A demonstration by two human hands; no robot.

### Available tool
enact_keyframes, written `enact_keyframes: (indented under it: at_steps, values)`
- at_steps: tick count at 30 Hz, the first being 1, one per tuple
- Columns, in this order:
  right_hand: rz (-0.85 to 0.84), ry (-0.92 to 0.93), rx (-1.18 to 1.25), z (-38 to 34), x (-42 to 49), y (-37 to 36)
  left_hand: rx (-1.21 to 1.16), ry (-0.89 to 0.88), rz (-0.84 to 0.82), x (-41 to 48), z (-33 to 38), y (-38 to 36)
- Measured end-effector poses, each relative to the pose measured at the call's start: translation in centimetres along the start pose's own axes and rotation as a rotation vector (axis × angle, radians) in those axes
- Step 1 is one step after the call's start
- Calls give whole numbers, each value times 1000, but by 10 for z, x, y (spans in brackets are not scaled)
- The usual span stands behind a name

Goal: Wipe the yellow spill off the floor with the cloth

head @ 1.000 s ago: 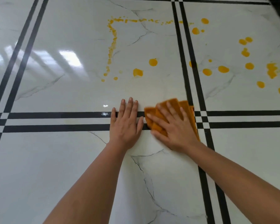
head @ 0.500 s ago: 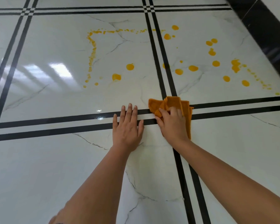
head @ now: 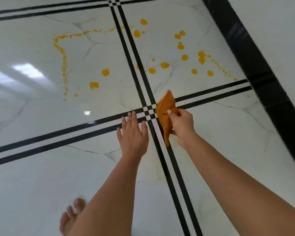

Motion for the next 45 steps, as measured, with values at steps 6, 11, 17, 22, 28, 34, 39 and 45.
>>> enact_keyframes:
  at_steps: [6, 11, 17, 22, 28, 34, 39, 45]
  values:
    - [35, -240, 256, -51, -110, 32, -336, 175, -127, -74, 50, 87]
    - [-8, -300, 305, -154, -218, 50, -550, 245, -222, -150, 102, 211]
    - [-153, -283, 329, -319, -365, 44, -684, 220, -222, -237, 164, 403]
    - [-185, -236, 294, -406, -428, 17, -742, 184, -126, -263, 163, 522]
    - [-206, -189, 234, -481, -449, -43, -733, 129, -61, -246, 155, 626]
    - [-216, -151, 316, -554, -427, -123, -661, 50, -83, -176, 147, 707]
    - [-232, -140, 413, -623, -385, -186, -526, -2, -160, -84, 155, 770]
    - [-125, -114, 479, -698, -339, -216, -429, -58, -219, 4, 175, 835]
Point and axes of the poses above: each hand's wrist, its own x-axis towards the middle knuckle, its own y-axis out of the back of the hand, z = x × y, the point moved 6 cm from there along x, towards the middle knuckle, and after that the axes turned 5 degrees about -z, right-handed, at the moved point
